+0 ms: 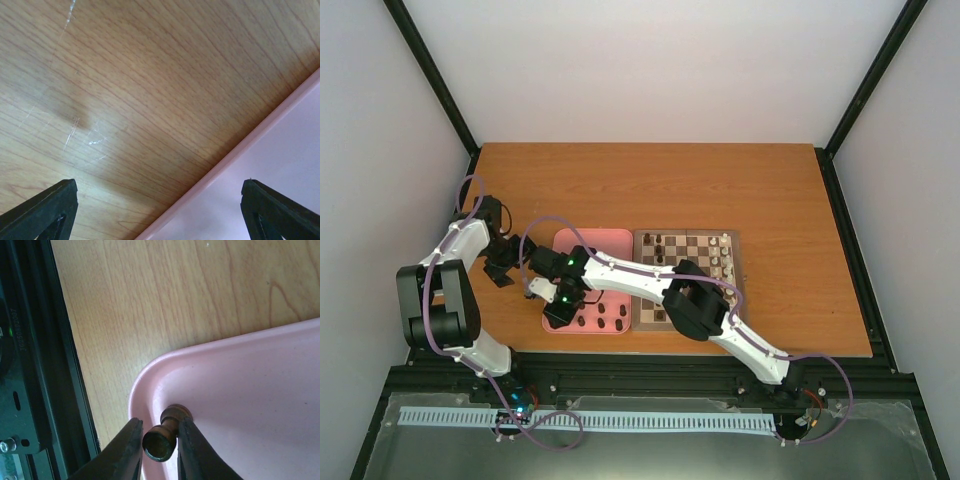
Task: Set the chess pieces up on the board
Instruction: Pick up the chess piece from the storage box, then place the chess piece on the chessboard.
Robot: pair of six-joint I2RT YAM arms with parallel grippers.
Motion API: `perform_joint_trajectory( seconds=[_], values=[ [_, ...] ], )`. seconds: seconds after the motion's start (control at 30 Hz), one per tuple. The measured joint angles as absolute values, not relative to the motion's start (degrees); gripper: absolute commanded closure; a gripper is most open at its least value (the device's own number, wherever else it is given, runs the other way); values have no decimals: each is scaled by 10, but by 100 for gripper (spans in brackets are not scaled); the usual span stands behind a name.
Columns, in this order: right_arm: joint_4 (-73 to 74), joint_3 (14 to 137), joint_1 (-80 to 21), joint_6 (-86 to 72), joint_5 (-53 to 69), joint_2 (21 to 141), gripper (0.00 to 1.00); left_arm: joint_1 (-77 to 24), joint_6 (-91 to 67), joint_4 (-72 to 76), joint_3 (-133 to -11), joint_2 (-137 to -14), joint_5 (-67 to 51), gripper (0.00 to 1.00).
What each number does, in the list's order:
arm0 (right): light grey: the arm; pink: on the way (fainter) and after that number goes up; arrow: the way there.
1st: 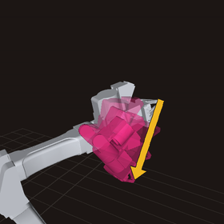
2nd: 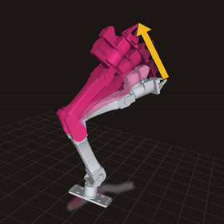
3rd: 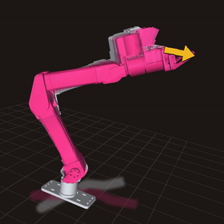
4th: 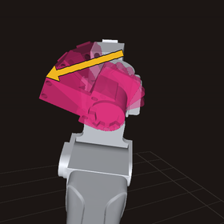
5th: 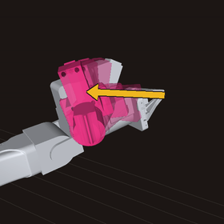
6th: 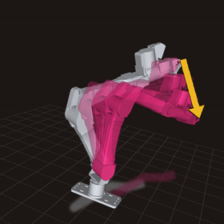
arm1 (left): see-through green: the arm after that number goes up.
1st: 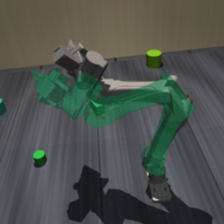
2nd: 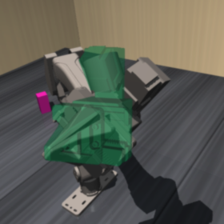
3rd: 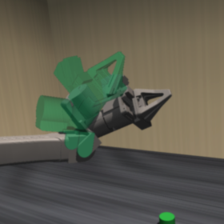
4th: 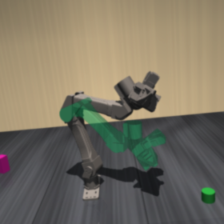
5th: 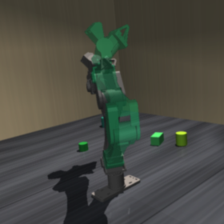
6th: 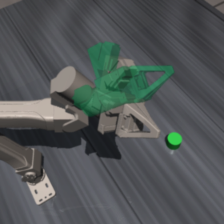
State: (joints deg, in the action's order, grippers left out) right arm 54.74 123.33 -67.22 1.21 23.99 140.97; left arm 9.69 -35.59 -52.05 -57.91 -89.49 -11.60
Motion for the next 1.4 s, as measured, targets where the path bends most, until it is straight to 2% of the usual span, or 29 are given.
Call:
perform_joint_trajectory(
  seconds=[0.2,0.27,0.67,0.93,1.13,1.4],
  values=[
    [546,1234,-672,12,239,1411,91,97,-356,-518,-579,-895,-116,0],
    [546,1234,-672,11,238,1411,97,97,-356,-518,-579,-895,-116,0],
    [545,1234,-669,17,164,1387,97,97,-356,-513,-579,-899,-116,0],
    [541,1221,-642,17,102,1263,97,97,-356,-513,-579,-900,-117,0],
    [541,1159,-569,18,77,1166,97,97,-356,-512,-579,-906,-121,0],
    [548,1081,-453,18,73,1158,97,97,-356,-512,-580,-915,-122,0]
  ],
)
